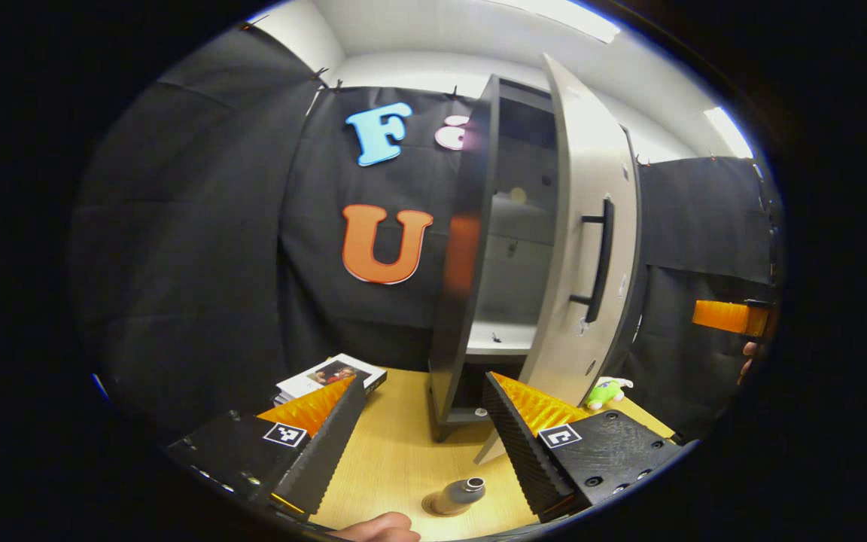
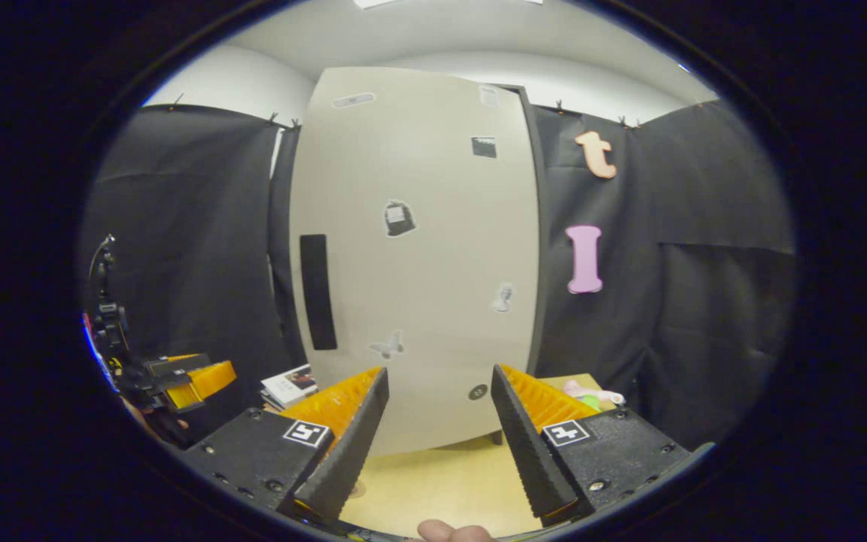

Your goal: Open the cabinet door with the right hand, grasp the bottle in the cabinet with the left hand and place it on the coaster, then close the cabinet door with the right hand.

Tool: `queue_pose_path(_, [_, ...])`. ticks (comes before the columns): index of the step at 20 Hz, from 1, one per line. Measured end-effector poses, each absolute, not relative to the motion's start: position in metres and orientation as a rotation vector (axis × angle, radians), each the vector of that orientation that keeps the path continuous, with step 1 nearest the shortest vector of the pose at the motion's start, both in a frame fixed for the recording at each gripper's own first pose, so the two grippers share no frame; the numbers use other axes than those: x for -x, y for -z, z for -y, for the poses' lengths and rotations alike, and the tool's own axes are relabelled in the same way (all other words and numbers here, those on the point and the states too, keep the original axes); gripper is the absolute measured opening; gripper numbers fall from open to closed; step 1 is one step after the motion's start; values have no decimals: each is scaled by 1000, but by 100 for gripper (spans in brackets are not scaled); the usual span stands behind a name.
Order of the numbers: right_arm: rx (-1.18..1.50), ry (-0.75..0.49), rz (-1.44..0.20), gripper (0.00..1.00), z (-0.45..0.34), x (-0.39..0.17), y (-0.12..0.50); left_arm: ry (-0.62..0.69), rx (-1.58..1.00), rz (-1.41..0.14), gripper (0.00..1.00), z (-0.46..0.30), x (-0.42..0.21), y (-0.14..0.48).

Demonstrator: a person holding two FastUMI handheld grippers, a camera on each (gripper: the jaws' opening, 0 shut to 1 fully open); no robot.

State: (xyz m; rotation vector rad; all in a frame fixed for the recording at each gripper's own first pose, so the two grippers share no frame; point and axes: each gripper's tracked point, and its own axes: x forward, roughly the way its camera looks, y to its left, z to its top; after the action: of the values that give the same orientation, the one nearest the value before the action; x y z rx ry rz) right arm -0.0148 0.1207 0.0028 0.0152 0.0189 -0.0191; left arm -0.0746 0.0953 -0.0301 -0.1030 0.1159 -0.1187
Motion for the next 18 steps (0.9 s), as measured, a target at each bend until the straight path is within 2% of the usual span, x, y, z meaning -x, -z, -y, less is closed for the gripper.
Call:
queue_pose_path(3, [-17,98,12,90,-88,27,-3,209,83,-72,95,-41,75,15])
queue_pose_path(4, [-20,103,21,93,-80,28,-2,228,71,-67,95,-24,77,12])
queue_pose_path(7, [-43,93,26,94,-54,25,3,234,21,-54,96,14,85,5])
queue_pose_path(11, [-40,37,9,94,-18,20,11,186,-3,-6,95,50,104,-12])
queue_pose_path(18, [-55,-186,-40,94,6,8,41,27,-16,-26,95,85,110,-8])
